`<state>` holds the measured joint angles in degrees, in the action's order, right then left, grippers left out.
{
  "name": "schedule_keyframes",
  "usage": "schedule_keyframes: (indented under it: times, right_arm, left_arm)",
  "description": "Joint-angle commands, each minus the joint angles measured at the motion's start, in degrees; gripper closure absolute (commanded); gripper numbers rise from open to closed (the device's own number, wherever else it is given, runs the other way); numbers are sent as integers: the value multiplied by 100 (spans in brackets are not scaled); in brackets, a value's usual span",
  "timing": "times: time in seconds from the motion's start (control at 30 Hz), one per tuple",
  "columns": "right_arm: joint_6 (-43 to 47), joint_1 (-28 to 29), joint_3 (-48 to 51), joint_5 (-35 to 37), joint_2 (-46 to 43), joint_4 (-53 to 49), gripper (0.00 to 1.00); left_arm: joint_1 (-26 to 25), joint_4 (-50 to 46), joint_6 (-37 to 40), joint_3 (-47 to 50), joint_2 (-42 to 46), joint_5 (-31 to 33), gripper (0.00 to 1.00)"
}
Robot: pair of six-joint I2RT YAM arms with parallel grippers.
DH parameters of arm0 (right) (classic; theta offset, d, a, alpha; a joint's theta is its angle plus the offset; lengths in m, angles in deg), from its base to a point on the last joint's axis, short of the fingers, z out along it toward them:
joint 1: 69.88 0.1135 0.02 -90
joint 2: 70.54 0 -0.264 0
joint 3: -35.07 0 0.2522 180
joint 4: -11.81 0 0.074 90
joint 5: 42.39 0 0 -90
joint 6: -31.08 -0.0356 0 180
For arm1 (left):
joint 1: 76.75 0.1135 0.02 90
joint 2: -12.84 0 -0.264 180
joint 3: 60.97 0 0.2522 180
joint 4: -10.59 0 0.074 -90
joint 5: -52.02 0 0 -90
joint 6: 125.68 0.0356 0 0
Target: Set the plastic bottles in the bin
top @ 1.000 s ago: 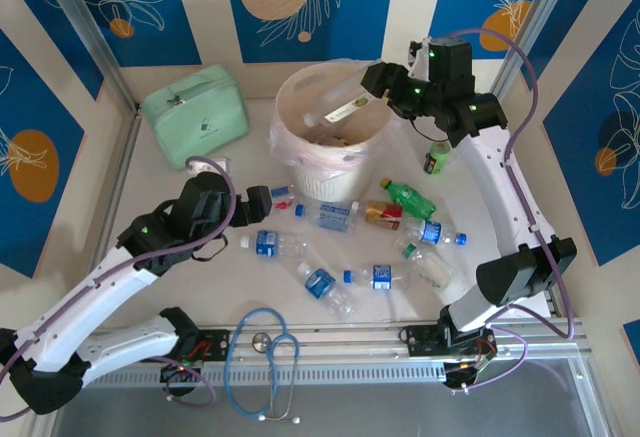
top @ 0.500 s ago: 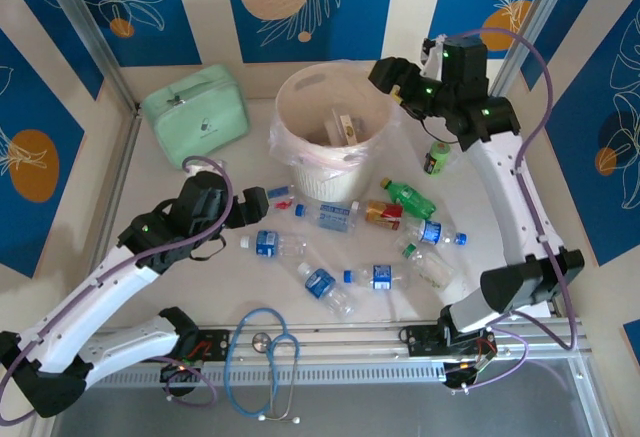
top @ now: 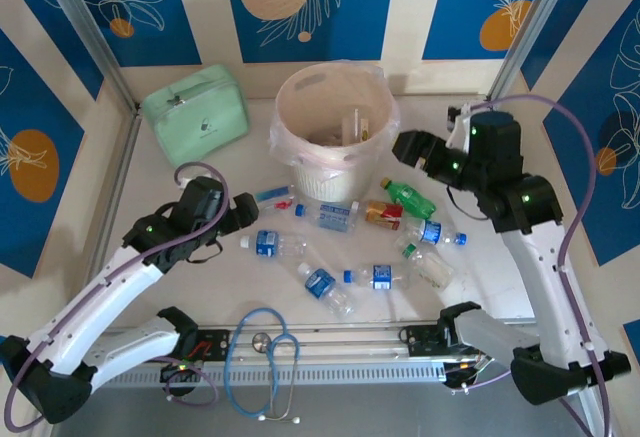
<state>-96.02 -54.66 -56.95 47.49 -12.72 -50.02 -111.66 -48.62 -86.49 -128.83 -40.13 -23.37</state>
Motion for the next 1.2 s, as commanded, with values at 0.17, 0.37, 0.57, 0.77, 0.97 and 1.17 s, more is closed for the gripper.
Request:
schedule_keyframes:
  times: [0.17, 0.37, 0.57, 0.77, 0.97, 1.17]
  right_arm:
    - [2, -183, 1360, 832, -351, -1111, 16]
    - [-161, -912, 1809, 850, 10, -972, 14]
    - [-272, -1526, 2184, 613, 203, -738, 14]
    - [-207, -1541, 2550, 527, 127, -699, 16]
    - [-473, -1025, 2926, 497, 73, -791, 22]
    - [-702, 169, 3070, 448, 121, -782, 21]
  left_arm:
    - [139, 138, -428, 198, -83, -446, 4]
    - [178, 168, -439, 198, -113, -544, 5]
    - [206, 229, -439, 311, -47, -621, 5]
    - [240, 377, -445, 457, -46, -761, 6]
    - [254, 537, -465, 542, -93, -899, 7]
    - [252, 550, -474, 585, -94, -934, 8]
